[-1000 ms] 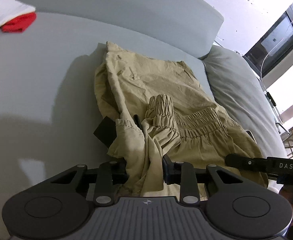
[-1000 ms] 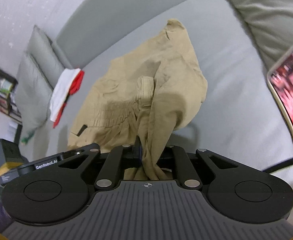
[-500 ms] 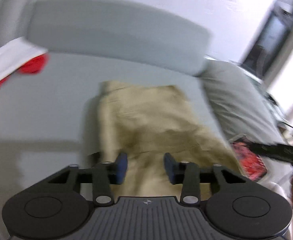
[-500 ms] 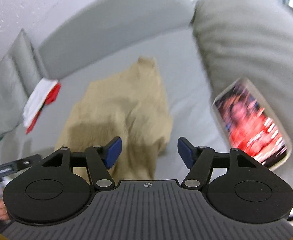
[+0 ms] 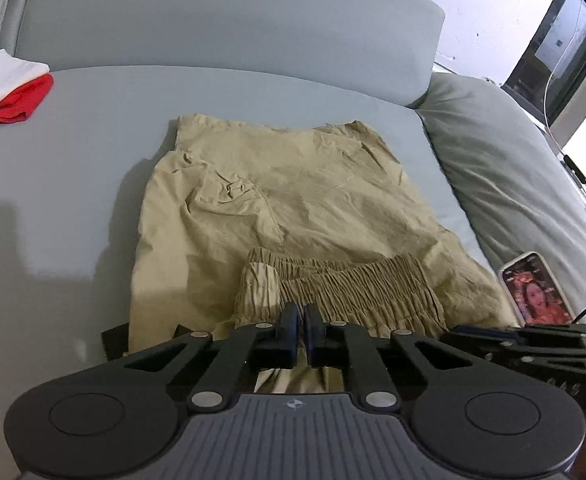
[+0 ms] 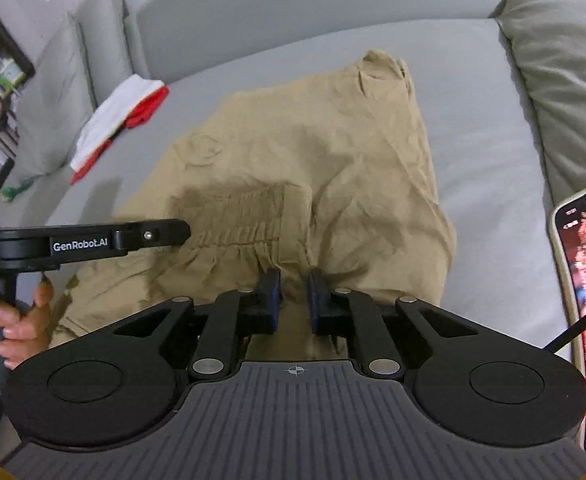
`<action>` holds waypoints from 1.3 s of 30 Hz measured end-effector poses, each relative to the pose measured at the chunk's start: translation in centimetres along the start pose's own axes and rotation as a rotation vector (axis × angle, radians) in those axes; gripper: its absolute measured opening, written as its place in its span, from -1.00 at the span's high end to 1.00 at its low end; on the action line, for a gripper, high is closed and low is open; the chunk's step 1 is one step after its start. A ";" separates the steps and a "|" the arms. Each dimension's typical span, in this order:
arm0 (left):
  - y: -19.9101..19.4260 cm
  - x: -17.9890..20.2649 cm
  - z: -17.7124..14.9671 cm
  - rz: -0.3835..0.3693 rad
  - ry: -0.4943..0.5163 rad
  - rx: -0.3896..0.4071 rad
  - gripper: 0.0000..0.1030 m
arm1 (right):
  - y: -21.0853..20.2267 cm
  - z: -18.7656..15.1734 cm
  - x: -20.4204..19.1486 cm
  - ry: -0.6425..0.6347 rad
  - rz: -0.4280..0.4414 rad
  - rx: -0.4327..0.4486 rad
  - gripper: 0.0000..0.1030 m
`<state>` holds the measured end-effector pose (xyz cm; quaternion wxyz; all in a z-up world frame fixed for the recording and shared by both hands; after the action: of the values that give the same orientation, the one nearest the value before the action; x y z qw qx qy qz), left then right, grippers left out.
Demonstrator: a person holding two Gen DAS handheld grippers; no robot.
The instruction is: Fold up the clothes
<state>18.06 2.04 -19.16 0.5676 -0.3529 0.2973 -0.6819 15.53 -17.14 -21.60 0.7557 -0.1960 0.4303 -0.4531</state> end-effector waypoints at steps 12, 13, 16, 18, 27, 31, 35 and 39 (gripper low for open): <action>4.5 7.2 -0.8 -0.123 0.175 -0.085 0.93 | -4.6 7.2 6.0 0.328 0.176 0.137 0.26; 4.5 7.4 -0.8 -0.124 0.212 -0.086 0.94 | -3.2 7.5 6.3 0.348 0.193 0.115 0.29; 4.5 7.3 -0.5 -0.145 0.257 -0.134 0.94 | 0.8 7.9 6.3 0.386 0.318 -0.001 0.29; 4.6 7.0 -0.4 -0.164 0.252 -0.149 0.94 | 3.5 8.0 6.6 0.407 0.373 -0.084 0.29; 4.5 5.6 -0.7 -0.242 0.162 -0.174 0.88 | 11.3 15.2 16.1 0.580 0.225 0.180 0.98; 4.7 4.7 -0.7 -0.267 0.109 -0.183 0.80 | 11.2 16.9 16.7 0.608 0.172 0.271 0.99; 3.9 4.5 -0.9 -0.265 0.083 -0.156 0.80 | 6.9 16.9 14.4 0.528 0.021 0.372 0.47; 0.4 3.9 -0.8 -0.236 0.053 -0.091 0.60 | 1.6 15.1 11.2 0.509 0.065 0.307 0.08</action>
<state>17.24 -1.83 -19.41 0.4588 -0.3928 0.2991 -0.7388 31.29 -27.31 -19.65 0.6583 0.0543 0.5387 -0.5229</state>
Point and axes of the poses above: each gripper's, at about its wrist camera, not at the fingertips, and y roughly the way its jaws point, x to its right, z to its top, the point moved 7 cm from there along y, roughly the way its jaws point, and after that the axes turned 8 degrees about z, right-handed, at the moved point
